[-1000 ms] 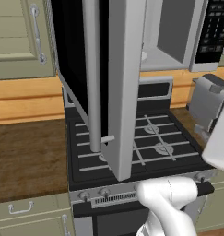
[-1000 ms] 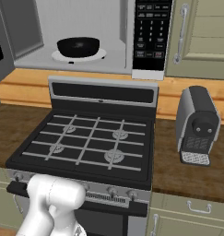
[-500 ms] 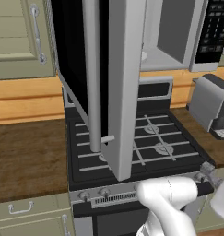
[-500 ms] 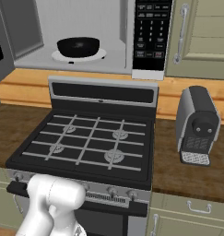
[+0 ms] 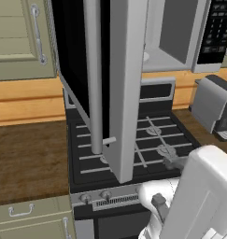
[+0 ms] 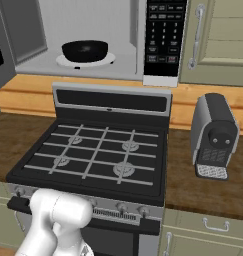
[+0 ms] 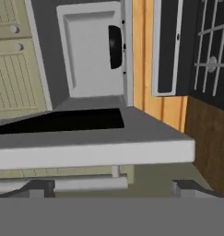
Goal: Open the microwave, place the bowl with waffle inside the microwave, then close the microwave door and turn it on.
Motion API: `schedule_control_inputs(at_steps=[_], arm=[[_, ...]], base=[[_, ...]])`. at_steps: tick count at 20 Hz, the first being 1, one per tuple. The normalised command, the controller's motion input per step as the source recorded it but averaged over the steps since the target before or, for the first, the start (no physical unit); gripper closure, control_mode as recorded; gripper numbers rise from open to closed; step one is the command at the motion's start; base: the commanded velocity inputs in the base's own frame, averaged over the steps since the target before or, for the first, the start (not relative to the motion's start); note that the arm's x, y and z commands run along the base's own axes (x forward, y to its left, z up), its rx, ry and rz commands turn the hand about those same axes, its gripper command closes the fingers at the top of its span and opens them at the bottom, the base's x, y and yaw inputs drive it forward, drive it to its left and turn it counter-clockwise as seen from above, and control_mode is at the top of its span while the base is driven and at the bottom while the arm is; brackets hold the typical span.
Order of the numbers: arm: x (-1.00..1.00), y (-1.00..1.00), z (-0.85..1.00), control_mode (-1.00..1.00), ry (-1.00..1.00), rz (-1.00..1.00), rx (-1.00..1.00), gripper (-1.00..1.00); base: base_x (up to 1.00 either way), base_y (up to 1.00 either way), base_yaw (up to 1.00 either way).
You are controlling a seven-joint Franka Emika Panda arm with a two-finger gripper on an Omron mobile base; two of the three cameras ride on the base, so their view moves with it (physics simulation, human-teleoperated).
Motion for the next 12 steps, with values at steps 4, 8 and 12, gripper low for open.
schedule_control_inputs(at_steps=[4, 8, 12], arm=[[0.32, 0.7, -0.76, -1.0, -0.18, -0.04, -0.04, -1.0], [0.83, 0.5, -0.92, -1.0, -0.12, -0.02, 0.0, -1.0], [0.98, 0.78, -0.97, -1.0, -0.1, -0.02, 0.0, -1.0]], base=[[0.0, 0.0, 0.0], [0.0, 0.0, 0.0], [0.0, 0.0, 0.0]])
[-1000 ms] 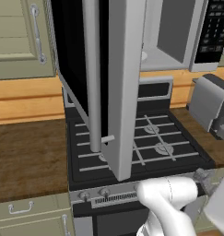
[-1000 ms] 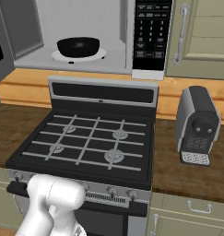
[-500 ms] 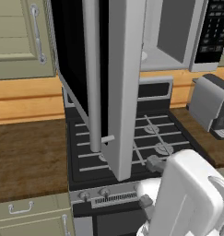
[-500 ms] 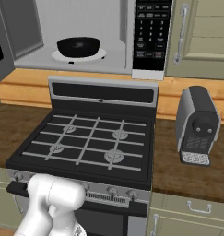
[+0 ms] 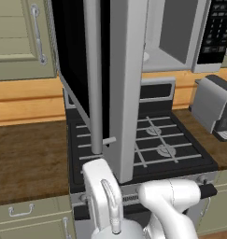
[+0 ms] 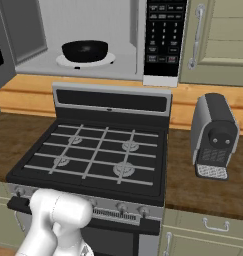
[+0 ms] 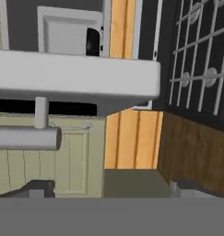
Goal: Open the microwave, place the bowl with waffle inside the microwave, then close the microwave door and turn it on.
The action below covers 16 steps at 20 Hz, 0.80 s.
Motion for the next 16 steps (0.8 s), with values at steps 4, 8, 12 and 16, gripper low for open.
schedule_control_inputs(at_steps=[4, 8, 12, 16], arm=[[0.97, 0.99, -0.88, -1.0, -0.04, -0.04, 0.0, -1.0], [1.0, 0.58, -0.99, -1.0, -0.06, -0.01, 0.03, -1.0], [0.99, 0.15, -1.0, -1.0, -0.18, -0.01, 0.0, -1.0], [0.88, 0.06, -0.74, -1.0, -0.29, -0.06, 0.0, -1.0]], base=[[0.0, 0.0, 0.0], [0.0, 0.0, 0.0], [0.0, 0.0, 0.0], [0.0, 0.0, 0.0]])
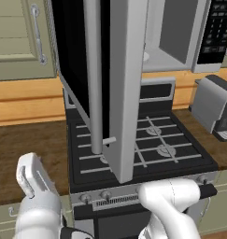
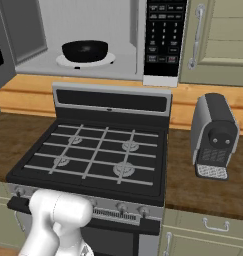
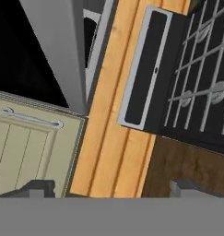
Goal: Open the microwave, place the bowl with waffle inside the microwave, then close the microwave door and turn it on.
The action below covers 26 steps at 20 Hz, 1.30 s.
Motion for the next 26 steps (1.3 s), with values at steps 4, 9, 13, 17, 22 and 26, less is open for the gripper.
schedule_control_inputs(at_steps=[4, 9, 13, 17, 22, 26], arm=[[0.98, 0.31, -0.48, -1.0, -0.4, -0.11, 0.0, -1.0], [0.91, 0.07, -0.06, -1.0, -0.3, -0.11, 0.0, -1.0], [0.61, 0.12, 0.0, -1.0, -0.3, -0.06, 0.04, -1.0], [0.1, -0.18, 0.02, -1.0, -0.23, -0.01, 0.19, -1.0], [0.0, -0.69, 0.02, -1.0, -0.1, 0.0, 0.42, -1.0], [0.0, -0.98, 0.0, -1.0, -0.04, 0.0, 0.56, -1.0]], base=[[0.0, 0.0, 0.0], [0.0, 0.0, 0.0], [0.0, 0.0, 0.0], [0.0, 0.0, 0.0], [0.0, 0.0, 0.0], [0.0, 0.0, 0.0]])
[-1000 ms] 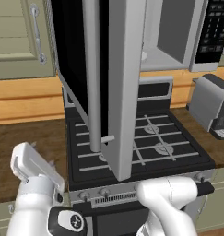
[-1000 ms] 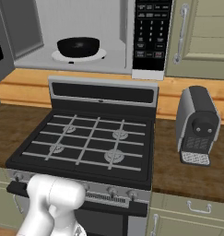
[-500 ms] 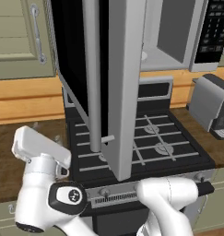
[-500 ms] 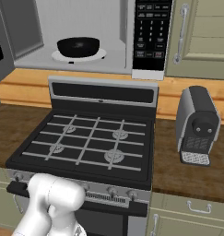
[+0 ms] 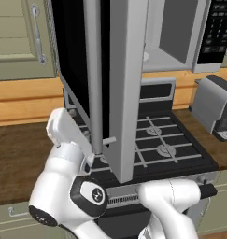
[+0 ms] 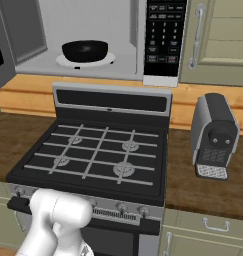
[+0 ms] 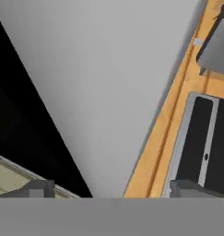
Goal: Open the microwave, place the bowl with waffle inside the microwave, then close the microwave door and turn it on.
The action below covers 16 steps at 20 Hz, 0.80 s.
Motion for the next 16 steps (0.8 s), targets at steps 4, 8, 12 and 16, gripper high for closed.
schedule_control_inputs(at_steps=[4, 8, 12, 16], arm=[[0.0, -1.0, 0.0, -1.0, -0.06, 0.0, 0.57, -1.0], [0.0, -1.0, 0.24, -1.0, -0.18, 0.0, 0.49, -1.0], [0.0, -1.0, 0.41, -1.0, -0.18, 0.0, 0.46, -1.0], [0.0, -1.0, 0.37, -1.0, -0.02, 0.0, 0.44, -1.0]], base=[[0.0, 0.0, 0.0], [0.0, 0.0, 0.0], [0.0, 0.0, 0.0], [0.0, 0.0, 0.0]])
